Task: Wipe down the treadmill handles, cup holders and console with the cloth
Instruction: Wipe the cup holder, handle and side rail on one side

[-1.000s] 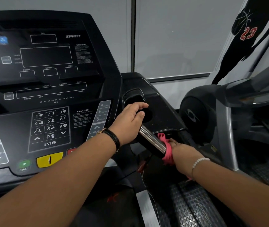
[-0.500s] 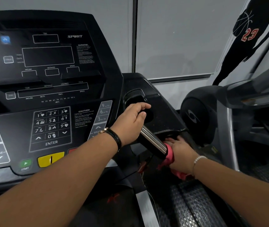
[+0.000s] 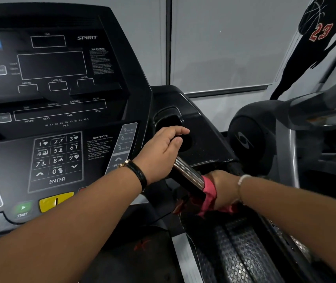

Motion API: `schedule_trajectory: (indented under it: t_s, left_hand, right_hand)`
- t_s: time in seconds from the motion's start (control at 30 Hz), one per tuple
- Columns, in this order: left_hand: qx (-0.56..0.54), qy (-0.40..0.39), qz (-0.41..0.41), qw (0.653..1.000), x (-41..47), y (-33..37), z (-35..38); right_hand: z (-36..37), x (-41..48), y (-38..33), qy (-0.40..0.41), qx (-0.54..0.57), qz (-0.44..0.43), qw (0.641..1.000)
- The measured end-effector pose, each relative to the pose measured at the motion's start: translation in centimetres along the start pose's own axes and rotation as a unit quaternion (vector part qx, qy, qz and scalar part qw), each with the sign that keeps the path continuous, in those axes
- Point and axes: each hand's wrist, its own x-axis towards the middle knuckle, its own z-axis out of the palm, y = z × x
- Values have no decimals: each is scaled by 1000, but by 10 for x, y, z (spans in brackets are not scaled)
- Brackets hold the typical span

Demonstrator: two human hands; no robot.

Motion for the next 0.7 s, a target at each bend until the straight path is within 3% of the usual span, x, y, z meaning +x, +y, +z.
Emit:
schedule_trajectory:
  t_s: [0.13,0.27,0.5,0.6,0.7]
  left_hand:
    - [-10,-4,-1,1000,0,-1,1]
    - [-17,4,7,1000,0,-2,2]
    - [-17,-1,0,1000,-1,0,1]
    - [-22,-8,-3,1000,-1,0,0]
    - [-40,-18,-4,999,1,-2,0]
  right_hand:
    - [-25,0,-12,-36,-212,-23,976]
    - [-1,-2,6,102,-285,-81,950]
    - [27,-13,2,238,-177,25,955]
    - [18,-22,-11,180,-137,76,971]
    - [2,-38,-27,113,40,75,990]
